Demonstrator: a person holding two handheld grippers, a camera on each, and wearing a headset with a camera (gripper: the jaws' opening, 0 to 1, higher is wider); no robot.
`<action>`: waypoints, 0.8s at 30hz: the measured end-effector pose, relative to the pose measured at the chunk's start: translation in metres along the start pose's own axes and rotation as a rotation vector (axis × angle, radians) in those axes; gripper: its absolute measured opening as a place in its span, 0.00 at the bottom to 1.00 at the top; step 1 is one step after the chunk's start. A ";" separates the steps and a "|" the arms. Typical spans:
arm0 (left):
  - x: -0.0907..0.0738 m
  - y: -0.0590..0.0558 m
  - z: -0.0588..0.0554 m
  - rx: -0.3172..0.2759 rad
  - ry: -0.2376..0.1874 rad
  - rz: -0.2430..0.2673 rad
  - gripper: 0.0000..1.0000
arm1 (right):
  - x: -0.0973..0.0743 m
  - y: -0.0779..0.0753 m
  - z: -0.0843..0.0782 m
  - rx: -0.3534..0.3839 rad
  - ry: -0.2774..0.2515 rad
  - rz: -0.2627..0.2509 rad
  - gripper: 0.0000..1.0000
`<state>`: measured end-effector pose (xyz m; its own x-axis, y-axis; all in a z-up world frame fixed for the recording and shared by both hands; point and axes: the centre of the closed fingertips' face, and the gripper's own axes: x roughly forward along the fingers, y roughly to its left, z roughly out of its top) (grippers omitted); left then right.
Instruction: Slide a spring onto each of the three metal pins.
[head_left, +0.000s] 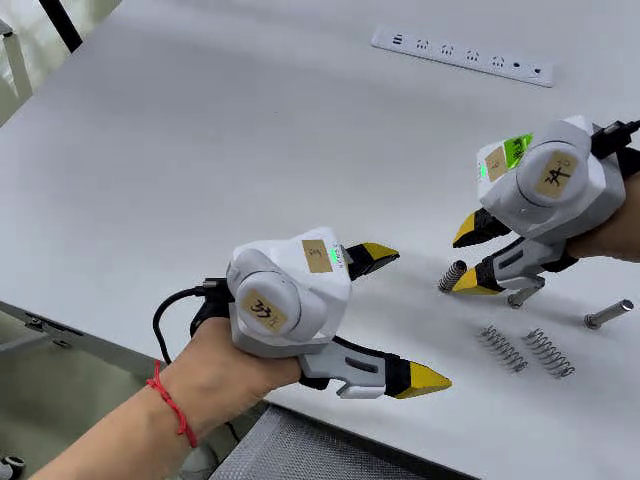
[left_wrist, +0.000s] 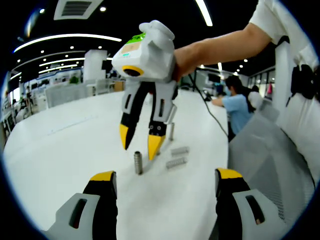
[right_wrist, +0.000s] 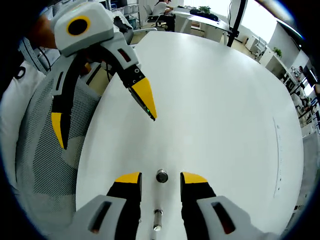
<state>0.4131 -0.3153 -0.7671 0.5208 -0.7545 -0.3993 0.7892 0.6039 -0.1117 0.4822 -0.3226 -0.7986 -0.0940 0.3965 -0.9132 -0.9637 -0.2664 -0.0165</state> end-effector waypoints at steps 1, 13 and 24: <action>0.000 0.000 0.000 0.003 0.003 -0.001 0.82 | -0.003 0.001 0.000 0.008 -0.012 -0.006 0.33; -0.001 -0.001 -0.004 0.044 0.056 -0.009 0.81 | -0.049 0.009 -0.011 0.094 -0.156 -0.113 0.47; -0.006 -0.002 -0.011 0.086 0.119 -0.011 0.81 | -0.085 0.035 -0.044 0.213 -0.277 -0.210 0.61</action>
<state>0.4048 -0.3089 -0.7742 0.4736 -0.7223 -0.5041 0.8226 0.5673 -0.0401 0.4672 -0.4045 -0.7396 0.0751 0.6526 -0.7540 -0.9965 0.0222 -0.0801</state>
